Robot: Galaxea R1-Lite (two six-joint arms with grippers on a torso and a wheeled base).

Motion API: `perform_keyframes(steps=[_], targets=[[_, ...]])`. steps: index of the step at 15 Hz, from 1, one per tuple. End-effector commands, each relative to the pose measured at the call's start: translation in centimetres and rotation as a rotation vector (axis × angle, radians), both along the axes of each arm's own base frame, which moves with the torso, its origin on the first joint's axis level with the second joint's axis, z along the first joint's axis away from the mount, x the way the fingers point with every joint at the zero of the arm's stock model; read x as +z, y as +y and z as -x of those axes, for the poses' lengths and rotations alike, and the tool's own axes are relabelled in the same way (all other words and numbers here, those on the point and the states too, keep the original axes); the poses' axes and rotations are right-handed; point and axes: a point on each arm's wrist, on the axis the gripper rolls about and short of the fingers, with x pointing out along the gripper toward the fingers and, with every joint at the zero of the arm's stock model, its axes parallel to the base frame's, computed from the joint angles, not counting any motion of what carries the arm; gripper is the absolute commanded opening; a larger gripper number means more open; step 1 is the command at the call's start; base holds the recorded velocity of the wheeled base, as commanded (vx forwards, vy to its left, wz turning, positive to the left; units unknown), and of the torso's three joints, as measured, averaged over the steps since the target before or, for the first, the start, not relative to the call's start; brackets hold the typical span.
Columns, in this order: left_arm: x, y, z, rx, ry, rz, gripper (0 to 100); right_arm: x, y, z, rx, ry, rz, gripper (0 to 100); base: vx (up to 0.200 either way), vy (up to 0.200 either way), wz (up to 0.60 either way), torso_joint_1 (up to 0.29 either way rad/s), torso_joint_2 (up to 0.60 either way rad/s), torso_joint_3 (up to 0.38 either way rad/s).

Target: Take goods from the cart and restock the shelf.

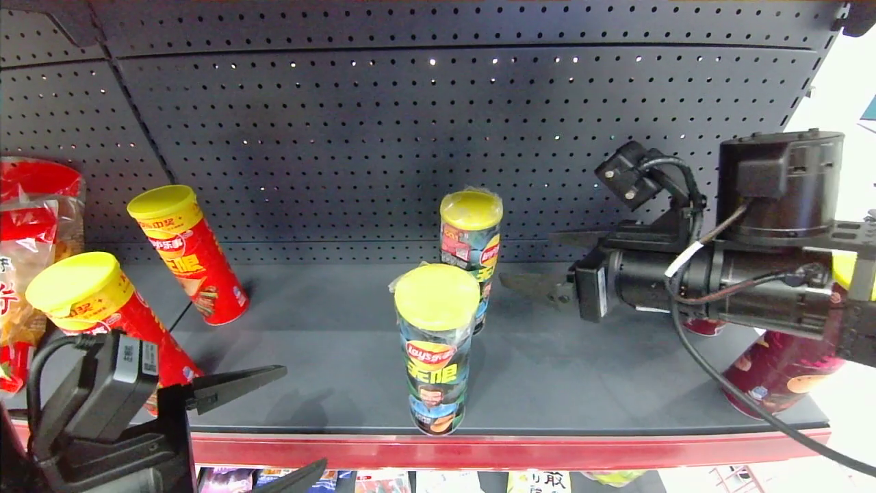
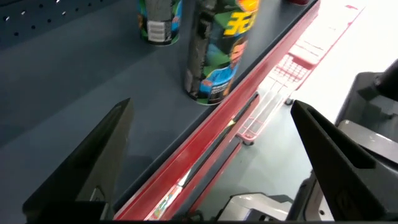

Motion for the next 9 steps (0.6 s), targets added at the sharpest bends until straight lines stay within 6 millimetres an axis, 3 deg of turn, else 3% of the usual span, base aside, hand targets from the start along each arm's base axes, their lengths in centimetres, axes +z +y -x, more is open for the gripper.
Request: perform_keyframes(steps=[1, 2, 7, 9], targets=[[-0.6, -0.2, -0.6, 0.017, 0.033, -0.024, 100, 1.3, -1.8, 2.0, -0.015, -0.043, -0.028, 100, 0.000, 0.000, 0.00, 0.000, 0.00, 0.000], [-0.7, -0.3, -0.7, 0.021, 0.037, -0.029, 100, 1.4, -2.1, 2.2, -0.021, -0.048, -0.031, 100, 0.000, 0.000, 0.00, 0.000, 0.00, 0.000], [-0.8, -1.5, -3.5, 0.079, 0.059, -0.068, 100, 2.6, -5.9, 7.6, -0.036, -0.131, -0.083, 100, 0.000, 0.000, 0.00, 0.000, 0.00, 0.000], [-1.0, -2.2, -5.0, 0.082, 0.073, -0.077, 100, 2.5, -8.5, 10.9, -0.064, -0.160, -0.096, 100, 0.000, 0.000, 0.00, 0.000, 0.00, 0.000]])
